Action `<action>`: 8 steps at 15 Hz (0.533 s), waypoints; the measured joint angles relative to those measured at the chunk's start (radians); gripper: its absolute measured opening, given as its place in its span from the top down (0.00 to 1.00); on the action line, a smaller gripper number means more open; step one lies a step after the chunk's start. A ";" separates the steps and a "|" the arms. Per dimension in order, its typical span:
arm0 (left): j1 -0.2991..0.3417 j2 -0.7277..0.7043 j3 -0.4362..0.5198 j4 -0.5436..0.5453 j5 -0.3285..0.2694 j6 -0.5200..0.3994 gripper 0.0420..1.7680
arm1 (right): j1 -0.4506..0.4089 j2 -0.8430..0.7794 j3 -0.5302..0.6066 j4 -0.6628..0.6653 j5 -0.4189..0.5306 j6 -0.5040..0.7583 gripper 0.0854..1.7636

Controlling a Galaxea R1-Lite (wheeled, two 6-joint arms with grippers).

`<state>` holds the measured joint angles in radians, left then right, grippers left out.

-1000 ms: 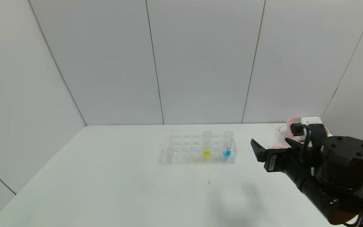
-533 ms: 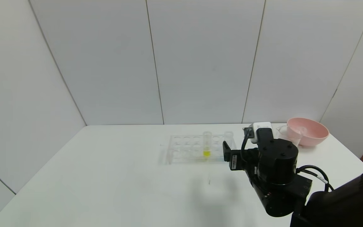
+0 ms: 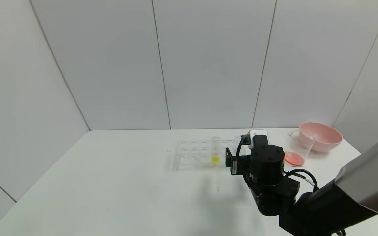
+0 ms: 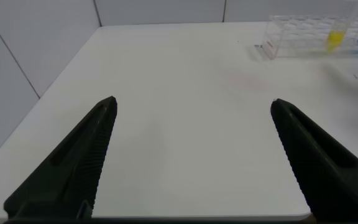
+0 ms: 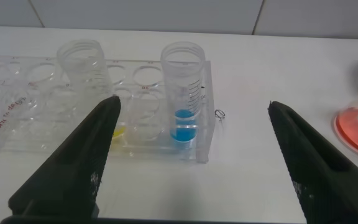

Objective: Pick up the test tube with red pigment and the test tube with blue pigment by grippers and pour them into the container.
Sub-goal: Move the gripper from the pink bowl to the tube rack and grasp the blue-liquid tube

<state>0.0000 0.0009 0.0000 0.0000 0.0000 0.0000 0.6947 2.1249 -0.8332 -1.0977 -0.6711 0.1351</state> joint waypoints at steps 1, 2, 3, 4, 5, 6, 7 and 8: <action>0.000 0.000 0.000 0.000 0.000 0.000 0.00 | -0.007 0.019 -0.024 0.000 0.001 0.000 0.04; 0.000 0.000 0.000 0.000 0.000 0.000 0.00 | -0.014 0.038 -0.048 0.000 0.001 -0.001 0.04; 0.000 0.000 0.000 0.000 0.000 0.000 0.00 | -0.020 0.057 -0.075 0.002 0.001 -0.002 0.04; 0.000 0.000 0.000 0.000 0.000 0.000 0.00 | -0.027 0.077 -0.103 0.005 0.001 -0.007 0.04; 0.000 0.000 0.000 0.000 0.000 0.000 0.00 | -0.033 0.094 -0.127 0.006 0.002 -0.016 0.04; 0.000 0.000 0.000 0.000 0.000 0.000 0.00 | -0.040 0.111 -0.147 0.007 0.003 -0.028 0.04; 0.000 0.000 0.000 0.000 0.000 0.000 0.00 | -0.047 0.127 -0.167 0.006 0.004 -0.037 0.04; 0.000 0.000 0.000 0.000 0.000 0.000 0.00 | -0.056 0.144 -0.189 0.007 0.005 -0.045 0.04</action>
<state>0.0000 0.0009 0.0000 0.0000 0.0000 0.0000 0.6387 2.2687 -1.0223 -1.0911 -0.6657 0.0898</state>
